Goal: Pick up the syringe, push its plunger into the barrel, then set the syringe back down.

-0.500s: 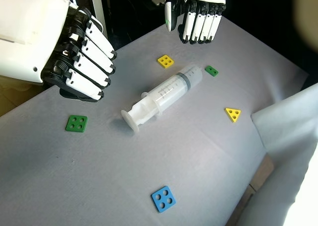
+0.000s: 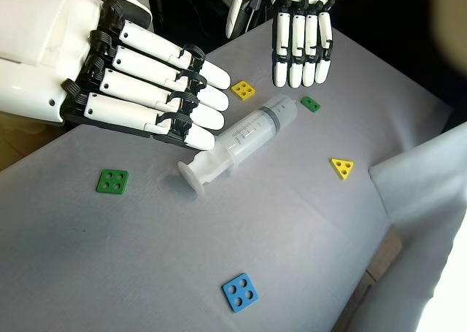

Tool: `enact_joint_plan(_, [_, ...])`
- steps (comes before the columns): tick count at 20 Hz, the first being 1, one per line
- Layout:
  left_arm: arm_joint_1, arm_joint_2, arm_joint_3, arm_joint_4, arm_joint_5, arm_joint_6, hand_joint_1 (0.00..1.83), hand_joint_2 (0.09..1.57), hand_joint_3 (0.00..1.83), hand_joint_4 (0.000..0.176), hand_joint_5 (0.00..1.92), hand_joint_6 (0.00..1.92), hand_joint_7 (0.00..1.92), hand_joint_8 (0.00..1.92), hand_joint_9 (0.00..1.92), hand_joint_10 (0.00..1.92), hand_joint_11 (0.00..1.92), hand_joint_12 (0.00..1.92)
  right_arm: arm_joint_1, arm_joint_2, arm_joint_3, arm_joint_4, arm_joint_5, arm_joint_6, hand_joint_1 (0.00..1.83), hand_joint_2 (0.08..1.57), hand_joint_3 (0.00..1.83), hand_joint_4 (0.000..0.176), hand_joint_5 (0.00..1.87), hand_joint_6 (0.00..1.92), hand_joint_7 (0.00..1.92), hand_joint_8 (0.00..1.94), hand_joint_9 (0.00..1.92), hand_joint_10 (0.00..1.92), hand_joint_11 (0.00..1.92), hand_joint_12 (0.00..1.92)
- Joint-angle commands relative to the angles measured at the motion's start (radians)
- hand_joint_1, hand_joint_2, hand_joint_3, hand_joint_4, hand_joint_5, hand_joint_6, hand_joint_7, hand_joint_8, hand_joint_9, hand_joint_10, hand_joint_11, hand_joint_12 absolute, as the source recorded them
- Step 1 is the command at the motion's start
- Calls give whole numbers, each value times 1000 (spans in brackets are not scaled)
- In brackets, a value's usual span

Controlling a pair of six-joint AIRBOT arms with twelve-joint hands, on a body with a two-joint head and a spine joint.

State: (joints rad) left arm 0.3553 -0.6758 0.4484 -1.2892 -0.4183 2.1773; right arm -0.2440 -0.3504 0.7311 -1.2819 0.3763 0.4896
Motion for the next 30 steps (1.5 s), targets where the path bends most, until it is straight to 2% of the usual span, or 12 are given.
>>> enact_joint_plan(1, [-16,-2,-2,33,-26,0,0,1287,0,0,304,0,279,0,239,1,0,535,15,3,-1,48,31,3,0,1234,0,0,156,3,137,2,100,3,0,413])
enact_joint_plan(3, [-21,-2,-7,31,-25,0,0,1284,0,0,297,0,280,1,244,3,0,534,15,3,-1,49,31,3,0,1230,0,0,161,5,139,3,102,3,0,415])
enact_joint_plan(6, [-4,-2,-16,26,-29,-3,292,1221,0,0,270,2,281,1,252,3,0,558,15,3,0,49,31,3,0,1236,1,0,166,2,146,1,110,3,0,452])
enact_joint_plan(7, [12,-5,-20,30,-39,-18,403,1193,0,0,249,3,253,3,231,4,0,550,15,2,0,49,31,3,0,1238,2,0,163,1,145,0,111,3,0,451])
enact_joint_plan(8, [35,-16,-23,81,-63,-85,500,1159,0,0,250,3,246,2,228,3,0,569,15,2,-1,49,31,3,0,1235,1,0,162,0,147,1,117,5,0,450])
enact_joint_plan(11, [82,-53,-24,133,-111,-159,601,1131,0,0,210,0,202,0,193,0,0,517,15,3,-1,49,31,3,0,1230,0,0,180,7,164,6,133,9,0,433])
enact_joint_plan(15, [139,-127,-14,157,-231,-199,840,1084,0,0,186,1,159,0,149,0,0,441,14,3,-1,49,30,3,0,1229,0,0,159,0,150,0,122,2,0,411])
enact_joint_plan(18, [173,-197,14,168,-293,-199,900,1052,0,0,164,0,138,0,125,0,0,427,15,3,-1,49,30,3,0,1226,0,0,144,0,142,0,122,1,0,390])
enact_joint_plan(21, [212,-262,41,184,-383,-199,998,1003,0,0,158,1,117,0,97,0,0,335,15,3,-1,49,30,3,0,1227,0,0,149,1,149,0,132,2,0,411])
enact_joint_plan(23, [232,-298,63,191,-412,-196,1049,979,0,0,173,4,130,3,104,2,0,355,15,3,-1,49,29,3,0,1229,0,0,140,2,149,2,131,3,0,397])
enact_joint_plan(30, [281,-383,126,177,-482,-148,1071,976,1,0,109,0,87,0,76,0,0,326,16,3,0,73,17,5,0,1238,1,0,174,5,161,2,112,2,0,395])
